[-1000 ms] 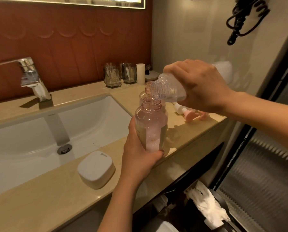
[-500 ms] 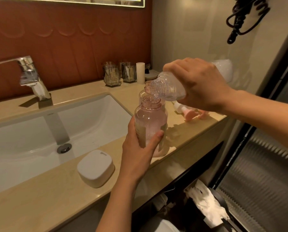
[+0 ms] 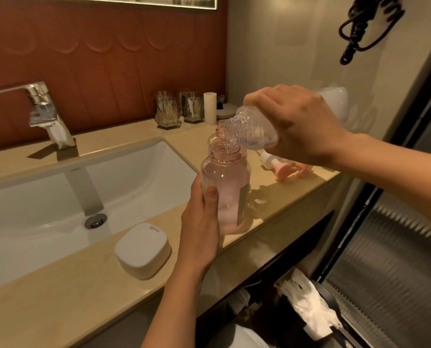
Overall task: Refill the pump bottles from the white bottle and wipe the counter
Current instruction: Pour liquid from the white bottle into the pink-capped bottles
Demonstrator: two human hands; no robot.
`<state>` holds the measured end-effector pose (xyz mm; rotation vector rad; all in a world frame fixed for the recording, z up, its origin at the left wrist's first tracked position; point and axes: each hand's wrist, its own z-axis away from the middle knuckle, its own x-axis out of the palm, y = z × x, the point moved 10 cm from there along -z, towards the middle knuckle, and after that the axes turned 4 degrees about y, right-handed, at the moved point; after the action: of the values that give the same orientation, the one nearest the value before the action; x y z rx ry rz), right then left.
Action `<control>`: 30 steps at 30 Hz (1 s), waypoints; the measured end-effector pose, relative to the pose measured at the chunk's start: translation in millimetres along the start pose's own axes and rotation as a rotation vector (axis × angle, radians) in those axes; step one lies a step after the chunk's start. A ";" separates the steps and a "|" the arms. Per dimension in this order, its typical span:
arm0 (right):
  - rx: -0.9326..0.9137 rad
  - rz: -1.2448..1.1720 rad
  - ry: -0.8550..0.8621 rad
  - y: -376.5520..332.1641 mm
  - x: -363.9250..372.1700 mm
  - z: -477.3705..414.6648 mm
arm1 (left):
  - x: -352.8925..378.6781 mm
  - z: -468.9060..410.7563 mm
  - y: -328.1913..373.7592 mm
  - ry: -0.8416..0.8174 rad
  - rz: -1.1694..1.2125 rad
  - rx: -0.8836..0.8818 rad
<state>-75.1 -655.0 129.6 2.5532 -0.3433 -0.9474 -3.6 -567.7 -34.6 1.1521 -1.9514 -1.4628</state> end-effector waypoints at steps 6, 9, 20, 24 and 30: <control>0.006 0.003 -0.006 1.4 1.6 0.7 | -0.2 0.0 -1.2 0.004 -0.012 0.000; 0.006 -0.002 -0.011 2.1 2.9 0.9 | -0.2 -0.5 -1.2 0.013 -0.014 -0.005; -0.014 0.000 -0.003 0.1 0.8 -0.8 | -0.3 0.3 -1.6 0.018 -0.006 -0.019; -0.009 -0.005 -0.015 0.8 2.7 -0.7 | -0.2 0.4 -2.1 0.020 -0.004 -0.030; -0.016 -0.018 -0.009 -0.3 0.8 -0.8 | -0.1 1.0 -1.5 0.018 0.004 -0.030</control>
<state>-74.0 -654.7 129.5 2.5421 -0.3143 -0.9645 -3.8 -567.2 -36.4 1.1433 -1.9131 -1.4695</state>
